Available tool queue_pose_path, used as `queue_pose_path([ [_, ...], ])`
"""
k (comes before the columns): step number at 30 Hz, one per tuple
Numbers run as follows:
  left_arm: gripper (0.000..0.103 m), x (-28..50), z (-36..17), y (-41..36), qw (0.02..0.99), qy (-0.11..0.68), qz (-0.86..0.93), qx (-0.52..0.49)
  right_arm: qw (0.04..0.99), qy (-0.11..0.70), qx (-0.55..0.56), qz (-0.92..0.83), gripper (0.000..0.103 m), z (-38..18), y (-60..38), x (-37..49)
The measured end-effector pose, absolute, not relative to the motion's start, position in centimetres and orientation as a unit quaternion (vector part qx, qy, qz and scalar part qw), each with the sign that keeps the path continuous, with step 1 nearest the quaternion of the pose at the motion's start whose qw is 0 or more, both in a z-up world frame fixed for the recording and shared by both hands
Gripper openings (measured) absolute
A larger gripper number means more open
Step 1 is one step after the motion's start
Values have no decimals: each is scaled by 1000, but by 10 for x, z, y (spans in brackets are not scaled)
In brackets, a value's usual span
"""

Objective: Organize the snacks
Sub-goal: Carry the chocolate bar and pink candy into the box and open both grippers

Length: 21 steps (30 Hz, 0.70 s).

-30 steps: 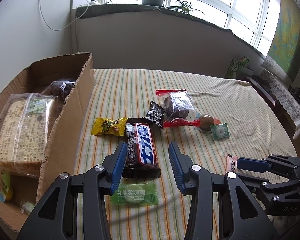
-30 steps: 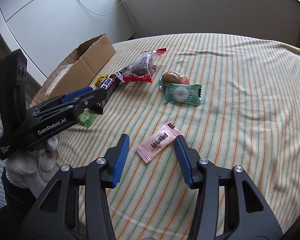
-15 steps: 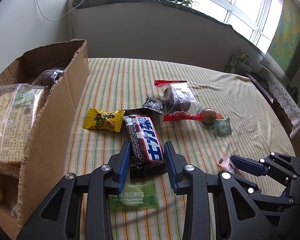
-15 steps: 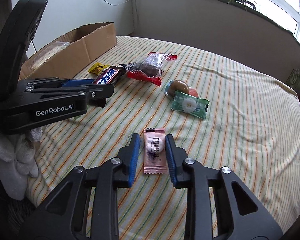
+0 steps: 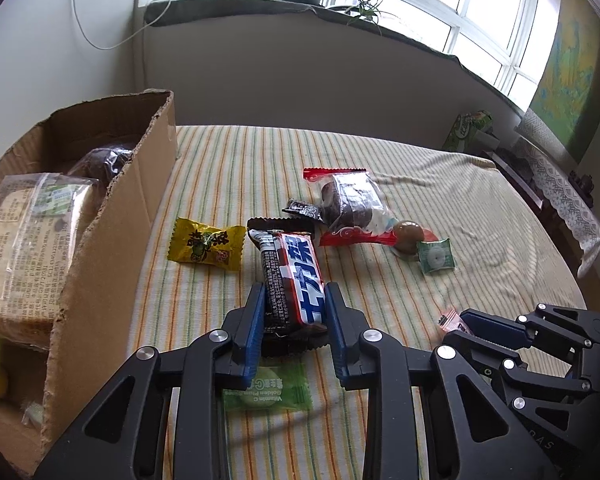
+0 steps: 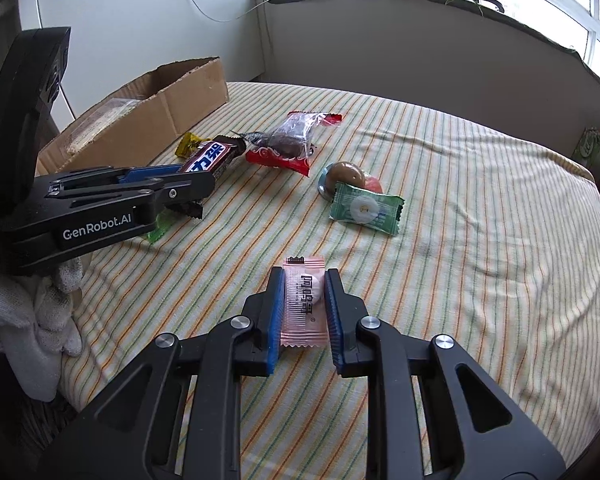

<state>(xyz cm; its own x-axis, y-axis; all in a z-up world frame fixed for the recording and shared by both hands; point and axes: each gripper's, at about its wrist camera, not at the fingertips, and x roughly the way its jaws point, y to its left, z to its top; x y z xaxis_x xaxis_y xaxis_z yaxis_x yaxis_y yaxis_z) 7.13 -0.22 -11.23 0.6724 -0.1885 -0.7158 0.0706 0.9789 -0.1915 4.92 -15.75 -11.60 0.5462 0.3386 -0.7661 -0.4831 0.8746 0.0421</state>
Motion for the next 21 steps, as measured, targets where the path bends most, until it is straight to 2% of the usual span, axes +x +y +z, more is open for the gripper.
queue_pose_path([
  [11, 27, 34, -67, 5, 932, 332, -103, -106, 890, 376, -48, 254, 20, -76, -159, 45],
  [21, 27, 14, -39, 48, 948, 281, -73, -129, 884, 354, -25, 306, 20, -42, -103, 57],
])
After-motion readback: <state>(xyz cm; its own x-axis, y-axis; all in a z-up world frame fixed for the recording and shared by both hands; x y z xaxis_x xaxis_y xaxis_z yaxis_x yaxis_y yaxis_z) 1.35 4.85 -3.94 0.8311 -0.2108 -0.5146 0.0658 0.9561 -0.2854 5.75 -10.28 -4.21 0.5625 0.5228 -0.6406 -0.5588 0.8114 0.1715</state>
